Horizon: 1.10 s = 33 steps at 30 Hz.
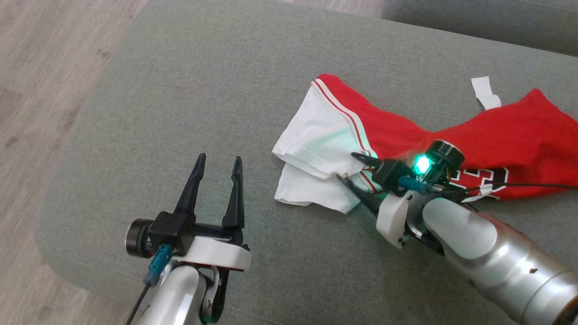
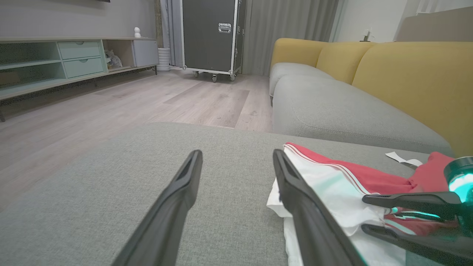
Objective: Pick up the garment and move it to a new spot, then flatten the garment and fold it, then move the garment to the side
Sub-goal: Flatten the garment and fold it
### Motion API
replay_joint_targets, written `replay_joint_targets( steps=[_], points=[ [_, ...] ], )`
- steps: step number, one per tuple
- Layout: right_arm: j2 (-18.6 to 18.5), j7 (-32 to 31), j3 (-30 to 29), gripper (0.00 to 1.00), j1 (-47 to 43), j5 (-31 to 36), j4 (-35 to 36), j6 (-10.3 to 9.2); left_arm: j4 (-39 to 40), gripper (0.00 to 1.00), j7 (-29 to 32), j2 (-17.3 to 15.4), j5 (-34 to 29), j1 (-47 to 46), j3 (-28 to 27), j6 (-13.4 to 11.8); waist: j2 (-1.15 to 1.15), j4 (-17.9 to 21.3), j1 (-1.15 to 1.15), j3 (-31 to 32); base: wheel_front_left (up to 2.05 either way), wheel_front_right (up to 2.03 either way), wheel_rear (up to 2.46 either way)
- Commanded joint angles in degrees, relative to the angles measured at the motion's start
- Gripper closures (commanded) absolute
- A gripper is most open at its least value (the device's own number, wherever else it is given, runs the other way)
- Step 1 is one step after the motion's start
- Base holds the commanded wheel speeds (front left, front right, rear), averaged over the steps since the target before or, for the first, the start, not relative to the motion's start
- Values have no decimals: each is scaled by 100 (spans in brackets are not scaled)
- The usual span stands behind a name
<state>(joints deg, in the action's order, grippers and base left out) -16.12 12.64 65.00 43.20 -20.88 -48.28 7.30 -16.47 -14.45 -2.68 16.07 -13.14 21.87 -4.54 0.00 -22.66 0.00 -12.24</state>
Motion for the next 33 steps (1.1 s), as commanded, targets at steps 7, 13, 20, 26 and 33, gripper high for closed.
replay_joint_targets(
  steps=[7,13,20,26,33],
  points=[
    [156,188,-605,100,162,-439,113,19,90,0,-55,-21,-5,-138,-212,-27,0,67,0,144,0,0,0],
    [-77,216,-1228,100,687,-569,220,19,142,0,-55,-21,38,-160,-129,-45,0,33,0,133,0,0,0],
    [-493,139,-2046,100,1627,-544,-180,19,205,0,-55,-20,183,-238,64,-46,0,-223,0,-49,0,0,0],
    [-883,122,-2408,100,2708,76,-846,19,277,0,-55,-20,384,-326,203,-123,0,-579,0,-284,0,0,0],
    [-859,180,-2582,100,3602,779,-1516,19,366,0,-55,-20,508,-416,382,-154,0,-896,0,-571,0,0,0]
  ],
)
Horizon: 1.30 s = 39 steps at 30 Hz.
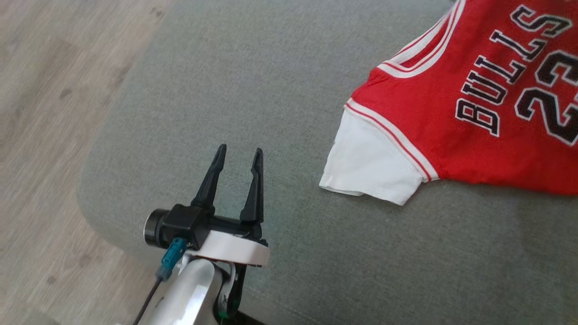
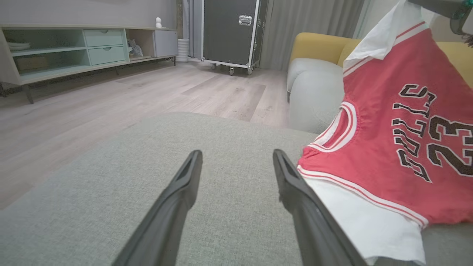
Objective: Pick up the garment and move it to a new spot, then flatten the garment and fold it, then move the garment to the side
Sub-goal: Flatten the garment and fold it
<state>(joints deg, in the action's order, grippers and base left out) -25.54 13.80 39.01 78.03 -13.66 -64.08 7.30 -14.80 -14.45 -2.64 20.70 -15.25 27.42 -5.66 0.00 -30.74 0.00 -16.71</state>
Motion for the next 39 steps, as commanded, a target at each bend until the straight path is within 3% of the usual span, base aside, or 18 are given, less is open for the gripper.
replay_joint_targets(
  steps=[1,4,5,6,7,14,19,25,32,39],
  points=[
    [106,67,42,100,208,134,-21,19,230,0,-55,-24,58,-211,-173,-62,0,-106,0,-167,0,0,0],
    [216,78,149,100,424,298,-209,19,322,0,-55,-24,90,-226,-166,-114,0,-149,0,-297,0,0,0],
    [251,76,215,91,474,341,-272,19,343,0,-55,-24,97,-230,-160,-125,0,-160,0,-333,0,0,0],
    [268,52,244,11,527,358,-363,19,359,0,-55,-24,107,-232,-153,-140,0,-168,0,-363,0,0,0],
    [278,11,258,0,582,374,-463,19,374,0,-55,-24,117,-233,-145,-151,0,-174,0,-389,0,0,0],
    [321,48,171,0,354,245,-743,19,267,0,-55,-24,165,-337,-81,-123,0,-88,0,-260,0,0,0],
    [428,111,-105,0,-130,-69,-554,19,217,0,-55,-24,1,-375,-294,-109,0,440,0,26,0,0,0],
    [398,117,-815,0,-1068,-361,528,19,192,0,-55,-24,-280,-324,-648,-8,0,1235,0,447,0,0,0],
    [505,118,-1832,0,-2425,-241,1836,19,181,0,-55,-24,-501,-244,-957,113,0,1957,0,859,0,0,0],
    [1183,119,-3039,0,-4335,247,3308,19,216,0,-55,-24,-579,-7,-1226,185,0,2641,0,1239,0,0,0]
  ],
)
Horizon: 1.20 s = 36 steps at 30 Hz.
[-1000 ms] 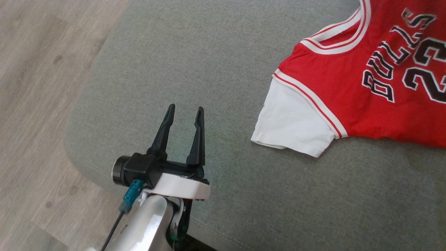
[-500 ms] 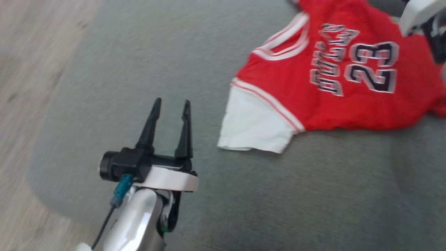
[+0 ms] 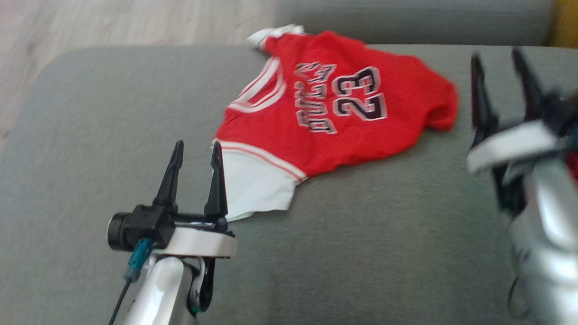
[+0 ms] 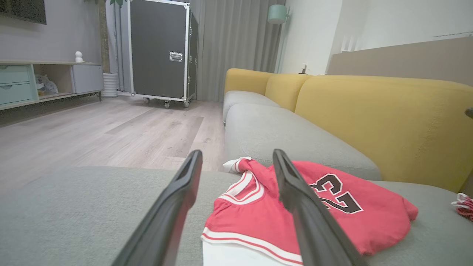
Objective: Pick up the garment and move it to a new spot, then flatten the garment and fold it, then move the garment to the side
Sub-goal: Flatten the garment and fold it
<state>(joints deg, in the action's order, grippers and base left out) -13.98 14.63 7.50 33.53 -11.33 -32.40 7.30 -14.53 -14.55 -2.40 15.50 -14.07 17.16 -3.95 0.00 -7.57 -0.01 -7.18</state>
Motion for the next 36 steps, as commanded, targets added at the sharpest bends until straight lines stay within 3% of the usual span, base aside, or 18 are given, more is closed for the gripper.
replay_joint_targets(
  steps=[1,7,12,20,28,36],
  points=[
    [164,36,-49,0,-152,82,317,19,188,0,-45,-48,-70,-93,-221,22,0,393,1,323,0,0,0],
    [993,37,-666,0,-1768,633,1471,19,175,0,-45,-48,91,198,-419,53,0,813,1,515,0,0,0],
    [1091,37,-710,0,-2448,915,1920,19,104,0,-45,-48,143,257,-461,57,0,909,1,486,0,0,0],
    [1108,37,-623,0,-2563,804,2180,19,-340,0,-45,-48,49,163,-398,95,0,1085,1,370,0,0,0],
    [1109,37,-613,0,-2554,762,2247,19,-2039,0,545,-83,-53,-336,-352,-295,0,1240,1,195,0,0,0],
    [1110,37,-611,0,-2519,714,2308,19,-2840,0,588,-242,-228,-757,-396,-707,0,1301,1,47,0,0,0]
  ],
)
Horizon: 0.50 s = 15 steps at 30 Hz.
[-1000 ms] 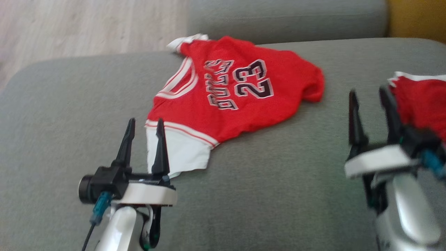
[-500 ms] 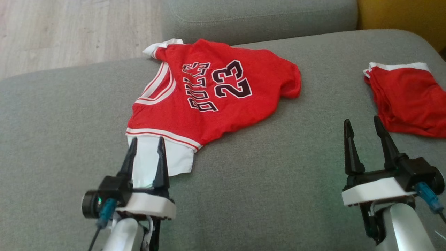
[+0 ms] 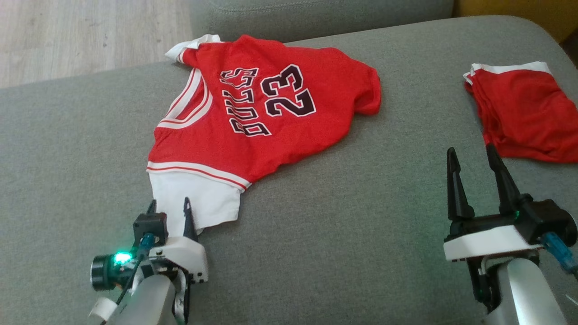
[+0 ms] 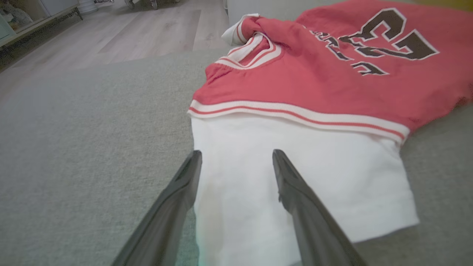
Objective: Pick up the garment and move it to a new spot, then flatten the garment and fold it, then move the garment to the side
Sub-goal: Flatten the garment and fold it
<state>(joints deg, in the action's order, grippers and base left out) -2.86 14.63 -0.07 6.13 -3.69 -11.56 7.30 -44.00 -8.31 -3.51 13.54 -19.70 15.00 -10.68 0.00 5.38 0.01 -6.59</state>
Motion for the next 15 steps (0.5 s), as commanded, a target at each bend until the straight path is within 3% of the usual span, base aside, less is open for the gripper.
replay_joint_targets(
  steps=[1,3,9,10,11,12,15],
  points=[
    [-2,37,148,0,223,-62,229,19,2,0,-21,-151,-46,-235,-185,-78,0,13,-1,-25,0,0,0],
    [-2,37,152,0,227,-85,236,19,-207,0,38,-177,-44,-303,-193,-128,0,26,-1,-43,0,0,0],
    [-2,37,163,0,232,-137,259,19,-705,0,356,-157,89,-439,-122,128,0,58,-1,-81,0,0,0],
    [-2,37,158,0,233,-142,263,19,-767,24,391,-155,103,-460,-97,194,0,58,-1,-84,0,0,0],
    [-2,37,147,0,234,-146,265,19,-814,92,400,-153,117,-481,-84,234,0,53,-1,-85,0,0,0],
    [-2,37,135,0,235,-148,263,19,-843,100,376,-150,132,-499,-78,263,0,46,-1,-84,0,0,0],
    [-2,37,92,0,235,-132,239,19,-807,100,61,-162,219,-556,-166,261,0,-9,-1,-59,0,0,0]
  ],
)
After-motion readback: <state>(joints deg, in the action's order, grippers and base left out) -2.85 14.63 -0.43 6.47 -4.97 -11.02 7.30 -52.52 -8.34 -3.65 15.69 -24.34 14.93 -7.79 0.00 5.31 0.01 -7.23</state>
